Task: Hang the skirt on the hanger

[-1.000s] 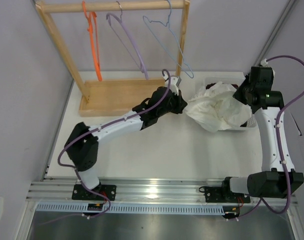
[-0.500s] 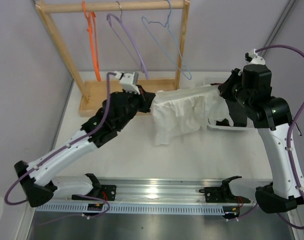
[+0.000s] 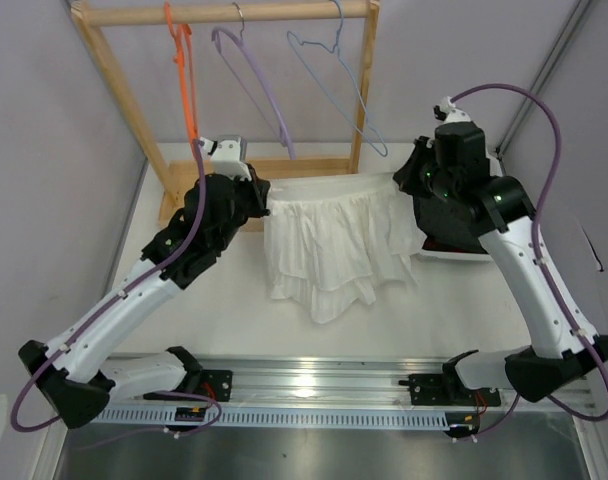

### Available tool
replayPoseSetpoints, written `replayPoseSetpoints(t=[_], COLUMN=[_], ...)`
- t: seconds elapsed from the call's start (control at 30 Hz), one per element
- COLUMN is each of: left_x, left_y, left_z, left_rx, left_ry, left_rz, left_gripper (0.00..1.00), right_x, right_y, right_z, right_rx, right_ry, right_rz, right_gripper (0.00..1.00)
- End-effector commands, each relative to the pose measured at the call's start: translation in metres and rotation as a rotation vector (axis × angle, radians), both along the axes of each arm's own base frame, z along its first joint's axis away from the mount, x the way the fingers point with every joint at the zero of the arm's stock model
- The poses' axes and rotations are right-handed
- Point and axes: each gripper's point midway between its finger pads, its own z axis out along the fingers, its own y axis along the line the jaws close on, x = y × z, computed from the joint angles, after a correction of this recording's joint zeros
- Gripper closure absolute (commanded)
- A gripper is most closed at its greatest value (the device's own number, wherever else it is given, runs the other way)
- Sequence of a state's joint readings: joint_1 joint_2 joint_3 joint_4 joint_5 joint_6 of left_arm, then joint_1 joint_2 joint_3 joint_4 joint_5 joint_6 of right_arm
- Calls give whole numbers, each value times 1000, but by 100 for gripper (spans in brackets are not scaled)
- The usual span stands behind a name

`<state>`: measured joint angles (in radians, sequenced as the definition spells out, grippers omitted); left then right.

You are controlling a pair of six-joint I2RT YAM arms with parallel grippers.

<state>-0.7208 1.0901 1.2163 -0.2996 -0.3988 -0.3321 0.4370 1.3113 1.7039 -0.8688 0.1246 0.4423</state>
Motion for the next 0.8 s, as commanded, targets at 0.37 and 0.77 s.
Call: replayPoseSetpoints(t=[0.37,0.77], left_x=[24,-44], left_y=[47,46], left_z=[-22,-206], left_rx=[33,-1], left_ry=[93,510], left_rz=[50,-11], left_gripper=[100,100], right_x=[34,-39], right_y=[26,33], right_z=[-40,-185], right_rx=[66,31], right_ry=[4,257], right_rz=[1,-26], right_gripper=[100,100])
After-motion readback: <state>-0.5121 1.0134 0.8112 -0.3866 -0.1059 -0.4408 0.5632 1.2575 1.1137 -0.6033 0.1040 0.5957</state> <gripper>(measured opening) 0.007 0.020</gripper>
